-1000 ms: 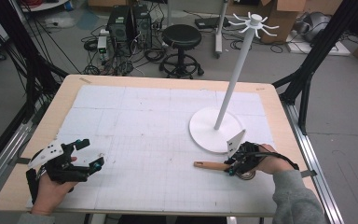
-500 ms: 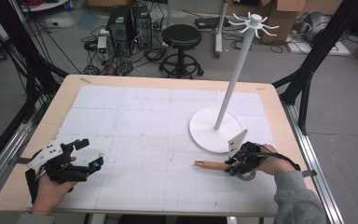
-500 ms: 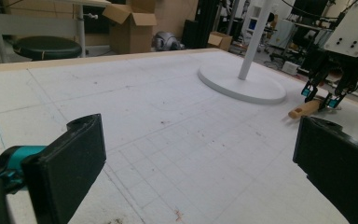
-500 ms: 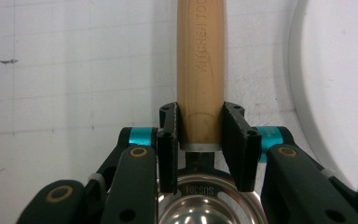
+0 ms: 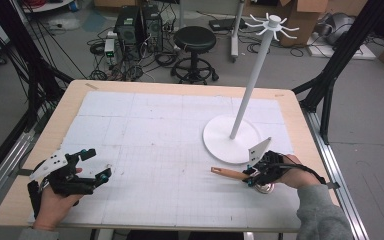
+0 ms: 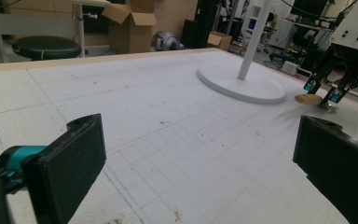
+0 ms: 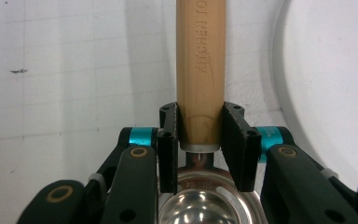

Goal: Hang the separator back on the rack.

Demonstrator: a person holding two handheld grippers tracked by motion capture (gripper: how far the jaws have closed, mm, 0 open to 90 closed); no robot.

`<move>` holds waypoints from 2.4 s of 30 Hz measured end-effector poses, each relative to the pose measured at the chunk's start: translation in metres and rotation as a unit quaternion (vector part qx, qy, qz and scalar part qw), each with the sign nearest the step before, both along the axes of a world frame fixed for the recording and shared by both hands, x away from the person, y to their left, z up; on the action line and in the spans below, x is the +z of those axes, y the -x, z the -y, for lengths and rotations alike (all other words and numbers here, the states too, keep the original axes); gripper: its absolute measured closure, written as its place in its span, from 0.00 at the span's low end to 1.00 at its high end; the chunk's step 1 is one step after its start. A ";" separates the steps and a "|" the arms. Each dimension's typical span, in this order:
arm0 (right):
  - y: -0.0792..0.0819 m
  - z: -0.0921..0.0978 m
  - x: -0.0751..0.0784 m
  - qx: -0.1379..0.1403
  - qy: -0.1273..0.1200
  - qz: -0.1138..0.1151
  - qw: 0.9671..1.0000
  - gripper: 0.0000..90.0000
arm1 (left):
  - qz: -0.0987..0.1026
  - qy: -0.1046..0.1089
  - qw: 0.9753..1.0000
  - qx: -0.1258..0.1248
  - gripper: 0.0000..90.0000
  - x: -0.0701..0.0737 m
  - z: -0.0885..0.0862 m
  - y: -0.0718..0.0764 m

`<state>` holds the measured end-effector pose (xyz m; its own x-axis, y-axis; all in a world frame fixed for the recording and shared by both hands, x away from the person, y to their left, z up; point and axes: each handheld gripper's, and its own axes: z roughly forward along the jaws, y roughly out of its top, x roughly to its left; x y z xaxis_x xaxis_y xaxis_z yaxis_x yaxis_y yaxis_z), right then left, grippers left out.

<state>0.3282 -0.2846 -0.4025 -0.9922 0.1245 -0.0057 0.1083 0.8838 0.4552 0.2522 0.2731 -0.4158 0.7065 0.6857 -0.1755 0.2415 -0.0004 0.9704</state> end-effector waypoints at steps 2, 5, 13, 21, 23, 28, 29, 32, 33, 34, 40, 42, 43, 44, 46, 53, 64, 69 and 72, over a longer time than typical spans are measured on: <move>0.000 0.001 0.001 0.001 -0.002 0.000 1.000 0.77 | 0.000 0.000 1.000 0.000 0.03 0.000 0.000 0.000; 0.002 0.001 0.003 -0.004 -0.007 0.000 1.000 0.77 | 0.000 0.001 1.000 0.000 0.03 0.000 0.000 0.000; 0.003 0.003 0.007 -0.009 -0.018 0.004 1.000 0.77 | 0.001 0.000 1.000 -0.001 0.03 0.000 0.000 0.000; 0.004 0.007 0.015 -0.017 -0.039 0.013 0.999 0.77 | 0.002 0.000 1.000 -0.002 0.03 0.001 0.001 -0.001; 0.005 0.008 0.016 -0.021 -0.045 0.012 0.999 0.77 | 0.001 0.001 1.000 -0.001 0.03 0.000 0.001 -0.001; 0.007 0.012 0.021 -0.038 -0.072 0.010 0.997 0.77 | 0.002 -0.001 1.000 -0.002 0.03 0.001 0.001 -0.001; 0.007 0.013 0.023 -0.041 -0.080 0.013 0.996 0.77 | 0.002 -0.001 1.000 -0.002 0.03 0.001 0.001 -0.001; 0.008 0.016 0.025 -0.050 -0.105 0.006 0.993 0.77 | 0.001 0.000 1.000 -0.004 0.03 0.001 0.002 -0.001; 0.008 0.017 0.026 -0.052 -0.109 0.008 0.993 0.77 | 0.001 0.000 1.000 -0.004 0.03 0.001 0.003 -0.001; 0.009 0.018 0.026 -0.057 -0.114 0.005 0.992 0.77 | 0.001 -0.001 1.000 -0.004 0.03 0.001 0.003 -0.001; 0.011 0.023 0.028 -0.068 -0.135 0.009 0.988 0.77 | 0.002 -0.002 1.000 -0.004 0.03 0.001 0.004 -0.002; 0.012 0.026 0.029 -0.071 -0.148 0.010 0.986 0.77 | 0.001 -0.002 1.000 -0.004 0.03 0.001 0.004 -0.002; 0.013 0.027 0.030 -0.075 -0.157 0.010 0.985 0.77 | 0.001 -0.001 1.000 -0.005 0.03 0.001 0.004 -0.002; 0.013 0.028 0.030 -0.078 -0.165 0.008 0.983 0.77 | 0.000 0.000 1.000 -0.005 0.03 0.001 0.004 -0.002; 0.014 0.032 0.032 -0.076 -0.188 0.012 0.979 0.77 | 0.002 0.000 1.000 -0.005 0.03 0.001 0.004 -0.002; 0.018 0.045 0.035 -0.100 -0.246 0.018 0.964 0.77 | 0.004 -0.002 1.000 -0.005 0.03 0.001 0.004 -0.002; 0.021 0.056 0.039 -0.145 -0.286 0.033 0.947 0.77 | 0.003 -0.001 1.000 -0.008 0.03 0.001 0.006 -0.003; 0.022 0.058 0.041 -0.181 -0.300 0.052 0.935 0.77 | 0.003 -0.004 1.000 -0.010 0.03 0.001 0.007 -0.004; 0.022 0.061 0.042 -0.197 -0.310 0.059 0.928 0.77 | 0.003 -0.003 1.000 -0.009 0.03 0.001 0.007 -0.004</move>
